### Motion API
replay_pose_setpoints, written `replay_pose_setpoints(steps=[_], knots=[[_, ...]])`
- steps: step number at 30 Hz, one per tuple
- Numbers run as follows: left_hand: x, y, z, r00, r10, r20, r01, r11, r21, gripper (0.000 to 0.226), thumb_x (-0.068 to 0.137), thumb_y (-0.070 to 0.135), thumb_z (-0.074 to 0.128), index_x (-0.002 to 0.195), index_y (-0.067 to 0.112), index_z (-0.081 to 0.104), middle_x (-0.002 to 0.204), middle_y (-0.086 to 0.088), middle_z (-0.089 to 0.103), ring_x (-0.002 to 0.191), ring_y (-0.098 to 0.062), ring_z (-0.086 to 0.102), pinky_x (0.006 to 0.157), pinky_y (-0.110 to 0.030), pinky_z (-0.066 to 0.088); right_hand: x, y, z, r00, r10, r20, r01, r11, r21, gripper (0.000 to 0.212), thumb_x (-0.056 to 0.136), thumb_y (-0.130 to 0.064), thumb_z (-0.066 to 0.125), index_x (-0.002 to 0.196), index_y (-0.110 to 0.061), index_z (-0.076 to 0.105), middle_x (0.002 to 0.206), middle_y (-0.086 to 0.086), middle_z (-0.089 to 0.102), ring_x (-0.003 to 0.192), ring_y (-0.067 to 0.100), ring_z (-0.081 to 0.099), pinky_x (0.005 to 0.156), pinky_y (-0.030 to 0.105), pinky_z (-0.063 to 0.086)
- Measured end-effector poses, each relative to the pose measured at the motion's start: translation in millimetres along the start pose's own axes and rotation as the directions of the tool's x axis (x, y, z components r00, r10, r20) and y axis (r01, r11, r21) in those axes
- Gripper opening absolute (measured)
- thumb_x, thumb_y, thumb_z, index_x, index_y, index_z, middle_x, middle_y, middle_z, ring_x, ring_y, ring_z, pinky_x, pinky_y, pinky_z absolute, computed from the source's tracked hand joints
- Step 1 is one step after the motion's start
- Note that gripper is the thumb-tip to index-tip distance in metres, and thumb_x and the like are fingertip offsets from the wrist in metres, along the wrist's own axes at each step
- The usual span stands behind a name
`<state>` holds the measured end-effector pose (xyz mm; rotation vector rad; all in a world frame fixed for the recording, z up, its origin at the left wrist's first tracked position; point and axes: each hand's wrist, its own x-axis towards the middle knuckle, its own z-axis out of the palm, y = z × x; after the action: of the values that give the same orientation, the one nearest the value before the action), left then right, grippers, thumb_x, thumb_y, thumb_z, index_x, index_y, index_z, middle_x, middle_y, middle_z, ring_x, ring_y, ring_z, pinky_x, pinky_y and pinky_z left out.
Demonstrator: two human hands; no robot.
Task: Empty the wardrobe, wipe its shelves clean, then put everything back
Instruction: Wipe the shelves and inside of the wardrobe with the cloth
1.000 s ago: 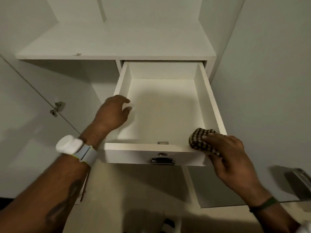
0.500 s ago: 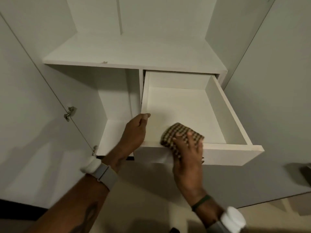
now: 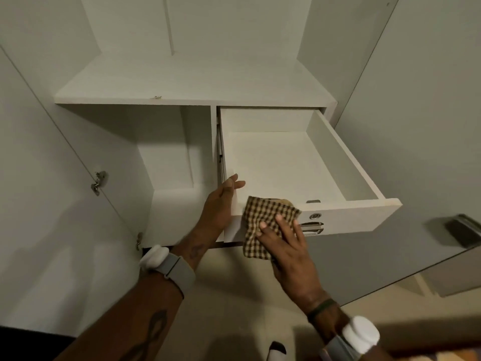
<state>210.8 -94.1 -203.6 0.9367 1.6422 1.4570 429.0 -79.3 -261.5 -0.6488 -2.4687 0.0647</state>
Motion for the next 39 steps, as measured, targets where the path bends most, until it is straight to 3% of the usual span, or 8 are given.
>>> replay_pose_setpoints(steps=[7, 16, 20, 24, 28, 32, 34, 39], knots=[[3, -6, 3, 0.999, 0.049, -0.003, -0.049, 0.992, 0.118, 0.044, 0.11, 0.038, 0.029, 0.145, 0.024, 0.051, 0.123, 0.026, 0.061, 0.132, -0.001, 0.044, 0.096, 0.0, 0.025, -10, -5, 8, 0.92, 0.31, -0.238, -0.296, 0.95, 0.095, 0.064, 0.07, 0.012, 0.074, 0.127, -0.013, 0.062, 0.132, 0.004, 0.058, 0.122, 0.032, 0.046, 0.103, 0.049, 0.043], [4, 3, -1, 0.999, 0.037, 0.036, -0.044, 0.972, 0.231, 0.043, 0.111, 0.031, 0.031, 0.151, 0.023, 0.043, 0.131, 0.015, 0.063, 0.126, 0.001, 0.046, 0.086, 0.01, 0.023, 28, -76, 67, 0.964, 0.266, -0.006, -0.252, 0.917, 0.309, 0.04, 0.083, -0.005, 0.063, 0.122, -0.014, 0.054, 0.119, 0.007, 0.054, 0.107, 0.025, 0.052, 0.08, 0.032, 0.052], [3, 2, -1, 0.999, 0.038, 0.013, -0.04, 0.971, 0.236, 0.041, 0.11, 0.026, 0.034, 0.149, 0.02, 0.046, 0.126, 0.014, 0.064, 0.125, -0.002, 0.049, 0.089, 0.009, 0.026, 3, -42, 58, 0.963, 0.264, 0.062, -0.271, 0.927, 0.26, 0.043, 0.085, -0.003, 0.066, 0.123, -0.019, 0.053, 0.124, 0.003, 0.053, 0.114, 0.025, 0.053, 0.093, 0.038, 0.053], [3, 2, 1, 0.997, 0.056, 0.046, -0.066, 0.963, 0.26, 0.039, 0.11, 0.028, 0.035, 0.147, 0.025, 0.048, 0.132, 0.014, 0.063, 0.128, -0.001, 0.047, 0.107, -0.012, 0.029, -17, -6, 22, 0.773, 0.619, -0.141, -0.524, 0.747, 0.409, 0.034, 0.088, 0.003, 0.059, 0.108, -0.024, 0.051, 0.106, -0.005, 0.051, 0.098, 0.013, 0.054, 0.085, 0.036, 0.05], [9, 7, 3, 0.994, 0.07, 0.08, -0.096, 0.912, 0.4, 0.027, 0.107, 0.02, 0.044, 0.124, 0.026, 0.064, 0.147, 0.011, 0.051, 0.136, -0.008, 0.043, 0.111, -0.018, 0.026, -26, 10, -20, 0.674, 0.681, -0.286, -0.53, 0.715, 0.455, 0.018, 0.085, -0.021, 0.049, 0.103, -0.024, 0.046, 0.094, -0.002, 0.049, 0.086, 0.006, 0.052, 0.072, 0.013, 0.041], [21, 26, 17, 0.994, 0.065, 0.085, -0.107, 0.536, 0.837, 0.023, 0.102, 0.024, 0.052, 0.12, 0.024, 0.067, 0.15, 0.004, 0.05, 0.148, -0.035, 0.025, 0.121, -0.042, 0.019, -20, 47, -63, 0.328, 0.81, -0.486, -0.578, 0.578, 0.575, 0.018, 0.09, -0.016, 0.048, 0.107, -0.022, 0.046, 0.099, 0.003, 0.053, 0.08, 0.009, 0.048, 0.07, 0.02, 0.041], [22, 44, 43, 0.99, 0.076, 0.115, -0.138, 0.512, 0.848, 0.025, 0.102, 0.03, 0.054, 0.122, 0.022, 0.066, 0.142, 0.0, 0.057, 0.148, -0.034, 0.027, 0.121, -0.041, 0.019, -20, 78, -88, 0.226, 0.821, -0.525, -0.605, 0.541, 0.585, 0.025, 0.096, -0.009, 0.048, 0.118, -0.018, 0.048, 0.111, 0.003, 0.051, 0.097, 0.013, 0.05, 0.081, 0.029, 0.046], [47, 65, 106, 0.953, -0.023, 0.301, -0.236, 0.563, 0.792, 0.033, 0.101, 0.043, 0.052, 0.118, 0.02, 0.067, 0.125, -0.001, 0.067, 0.117, -0.022, 0.059, 0.102, -0.033, 0.046, -13, 138, -135, 0.221, 0.847, -0.484, -0.648, 0.498, 0.576, 0.028, 0.101, -0.011, 0.044, 0.127, -0.017, 0.047, 0.115, 0.002, 0.057, 0.101, 0.02, 0.057, 0.082, 0.04, 0.052]])
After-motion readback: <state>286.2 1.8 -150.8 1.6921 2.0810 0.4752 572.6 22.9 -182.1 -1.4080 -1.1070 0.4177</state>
